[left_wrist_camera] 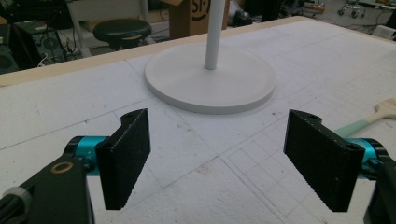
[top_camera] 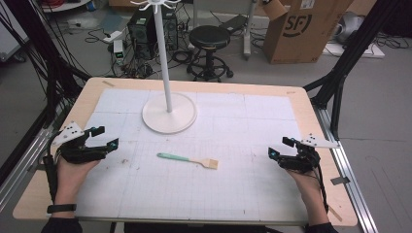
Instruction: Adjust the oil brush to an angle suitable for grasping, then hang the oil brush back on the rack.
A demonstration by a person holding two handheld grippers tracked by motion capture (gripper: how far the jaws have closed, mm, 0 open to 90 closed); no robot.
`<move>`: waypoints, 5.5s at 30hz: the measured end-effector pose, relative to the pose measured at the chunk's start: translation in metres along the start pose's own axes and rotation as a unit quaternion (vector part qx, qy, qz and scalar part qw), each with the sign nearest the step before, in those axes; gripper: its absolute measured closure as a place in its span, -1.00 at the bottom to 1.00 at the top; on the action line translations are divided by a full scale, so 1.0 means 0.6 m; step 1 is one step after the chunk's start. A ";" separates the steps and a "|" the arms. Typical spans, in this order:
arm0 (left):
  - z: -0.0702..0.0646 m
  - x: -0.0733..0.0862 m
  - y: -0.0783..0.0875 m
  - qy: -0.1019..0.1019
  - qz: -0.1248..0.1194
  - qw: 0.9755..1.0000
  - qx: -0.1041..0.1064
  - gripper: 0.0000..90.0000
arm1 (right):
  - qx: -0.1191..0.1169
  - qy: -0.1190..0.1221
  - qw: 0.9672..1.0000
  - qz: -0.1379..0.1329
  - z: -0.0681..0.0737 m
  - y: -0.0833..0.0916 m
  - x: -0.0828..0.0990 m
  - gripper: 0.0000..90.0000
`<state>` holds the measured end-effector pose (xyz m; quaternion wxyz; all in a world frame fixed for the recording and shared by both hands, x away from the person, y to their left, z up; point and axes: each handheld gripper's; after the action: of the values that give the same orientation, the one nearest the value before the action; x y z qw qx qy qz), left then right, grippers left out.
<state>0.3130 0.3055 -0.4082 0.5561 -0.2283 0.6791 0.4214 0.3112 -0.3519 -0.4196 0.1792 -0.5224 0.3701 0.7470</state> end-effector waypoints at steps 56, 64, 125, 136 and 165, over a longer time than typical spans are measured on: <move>-0.019 -0.009 0.004 0.010 -0.016 0.999 0.047 -0.55 | -0.182 0.099 0.972 0.113 0.161 -0.238 -0.066 -0.63; -0.019 -0.009 0.003 0.008 -0.014 0.999 0.048 -0.55 | -0.209 0.114 0.962 0.133 0.190 -0.277 -0.062 -0.40; -0.027 -0.010 0.001 0.004 -0.005 0.998 0.057 -0.53 | -0.232 0.183 0.933 0.206 0.236 -0.334 -0.055 0.84; -0.029 -0.009 -0.001 0.004 -0.003 0.998 0.058 -0.53 | -0.226 0.142 0.952 0.150 0.217 -0.301 -0.089 0.84; -0.028 -0.010 0.000 0.004 -0.006 0.998 0.061 -0.53 | -0.210 0.124 0.970 -0.001 0.180 -0.176 -0.322 0.84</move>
<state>0.3052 0.2904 -0.4023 0.5690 -0.1996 0.7041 0.3750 0.3855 -0.1789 -0.2624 0.0187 -0.6370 0.2241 0.7373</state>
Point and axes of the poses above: each handheld gripper's, and its own axes: y roughly backward along the jaws, x roughly out of its underside, z roughly to its left, and after that the axes turned 4 degrees about -x, right-handed
